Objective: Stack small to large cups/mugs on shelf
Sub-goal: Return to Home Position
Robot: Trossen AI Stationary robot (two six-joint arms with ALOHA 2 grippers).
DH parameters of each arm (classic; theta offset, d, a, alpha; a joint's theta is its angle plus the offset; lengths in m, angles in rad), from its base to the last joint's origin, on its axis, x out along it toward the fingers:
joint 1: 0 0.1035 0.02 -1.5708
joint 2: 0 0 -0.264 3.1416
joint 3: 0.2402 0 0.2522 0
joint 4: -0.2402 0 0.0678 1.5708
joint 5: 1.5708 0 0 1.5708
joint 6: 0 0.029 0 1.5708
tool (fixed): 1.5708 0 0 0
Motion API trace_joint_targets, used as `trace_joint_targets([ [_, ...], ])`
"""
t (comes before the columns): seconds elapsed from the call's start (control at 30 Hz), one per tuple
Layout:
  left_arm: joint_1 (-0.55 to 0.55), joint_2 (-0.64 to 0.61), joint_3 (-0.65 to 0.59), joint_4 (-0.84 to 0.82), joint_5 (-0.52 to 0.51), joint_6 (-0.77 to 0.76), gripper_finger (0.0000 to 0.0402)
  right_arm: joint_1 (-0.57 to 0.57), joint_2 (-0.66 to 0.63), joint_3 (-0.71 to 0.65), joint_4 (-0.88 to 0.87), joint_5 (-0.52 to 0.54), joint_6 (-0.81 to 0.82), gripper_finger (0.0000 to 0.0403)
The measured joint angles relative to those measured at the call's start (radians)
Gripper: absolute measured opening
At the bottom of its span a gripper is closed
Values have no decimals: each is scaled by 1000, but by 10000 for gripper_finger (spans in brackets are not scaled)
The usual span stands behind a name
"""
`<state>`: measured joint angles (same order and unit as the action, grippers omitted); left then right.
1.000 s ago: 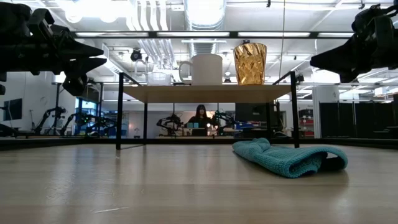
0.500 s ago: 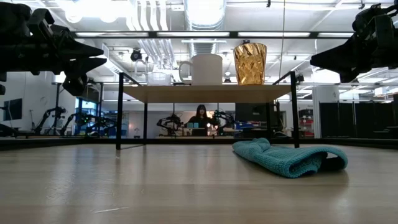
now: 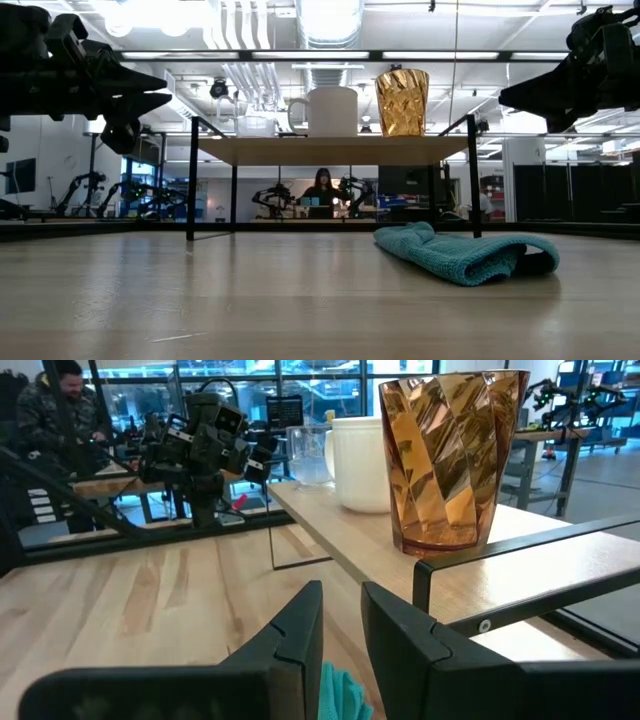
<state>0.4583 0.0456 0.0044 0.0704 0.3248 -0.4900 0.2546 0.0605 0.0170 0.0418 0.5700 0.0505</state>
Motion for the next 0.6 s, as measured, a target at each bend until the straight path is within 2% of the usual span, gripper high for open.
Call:
trace_joint_targets([
  [0.6,0,0,0,0,6,0,89,0,0,0,0,0,1,68],
])
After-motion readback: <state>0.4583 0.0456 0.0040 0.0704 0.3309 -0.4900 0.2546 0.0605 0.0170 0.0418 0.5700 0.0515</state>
